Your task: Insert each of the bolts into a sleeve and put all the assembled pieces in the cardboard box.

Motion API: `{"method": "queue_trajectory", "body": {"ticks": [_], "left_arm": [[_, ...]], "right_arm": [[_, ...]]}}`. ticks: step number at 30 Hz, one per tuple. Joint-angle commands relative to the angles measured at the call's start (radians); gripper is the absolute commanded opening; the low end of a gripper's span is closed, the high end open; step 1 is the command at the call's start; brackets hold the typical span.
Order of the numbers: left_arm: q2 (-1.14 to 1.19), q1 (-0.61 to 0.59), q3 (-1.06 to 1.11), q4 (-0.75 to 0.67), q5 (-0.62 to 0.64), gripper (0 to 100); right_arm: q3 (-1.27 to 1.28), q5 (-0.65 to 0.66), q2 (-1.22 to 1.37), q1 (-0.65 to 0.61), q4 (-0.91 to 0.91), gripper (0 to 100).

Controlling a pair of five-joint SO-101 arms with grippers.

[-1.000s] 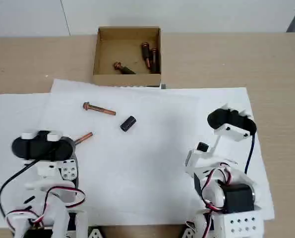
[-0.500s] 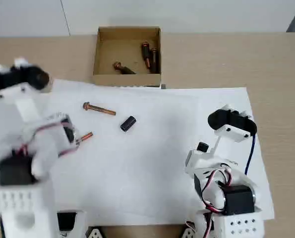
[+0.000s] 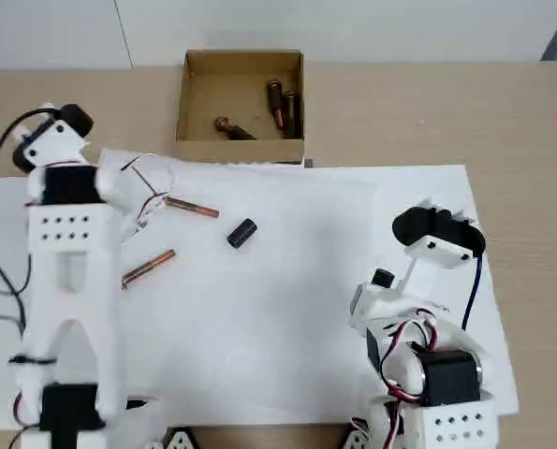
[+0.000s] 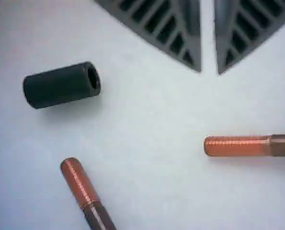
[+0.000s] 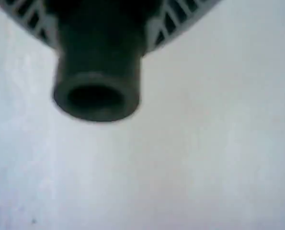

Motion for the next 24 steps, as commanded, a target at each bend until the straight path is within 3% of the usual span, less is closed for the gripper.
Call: {"method": "queue_trajectory", "body": {"ticks": [1, 9, 15, 24], "left_arm": [[0.04, 0.021, -0.041, -0.098, 0.023, 1], [0.158, 0.04, -0.041, -0.259, 0.023, 2], [0.252, 0.041, -0.042, -0.308, 0.021, 11], [0.373, 0.041, -0.054, -0.417, 0.018, 12]], "right_arm": [[-0.005, 0.006, -0.008, 0.008, -0.012, 0.2], [-0.005, 0.008, -0.008, 0.004, 0.051, 0.2], [-0.006, 0.008, -0.008, 0.004, 0.05, 0.2], [-0.006, 0.008, -0.002, 0.004, 0.05, 0.2]]}}
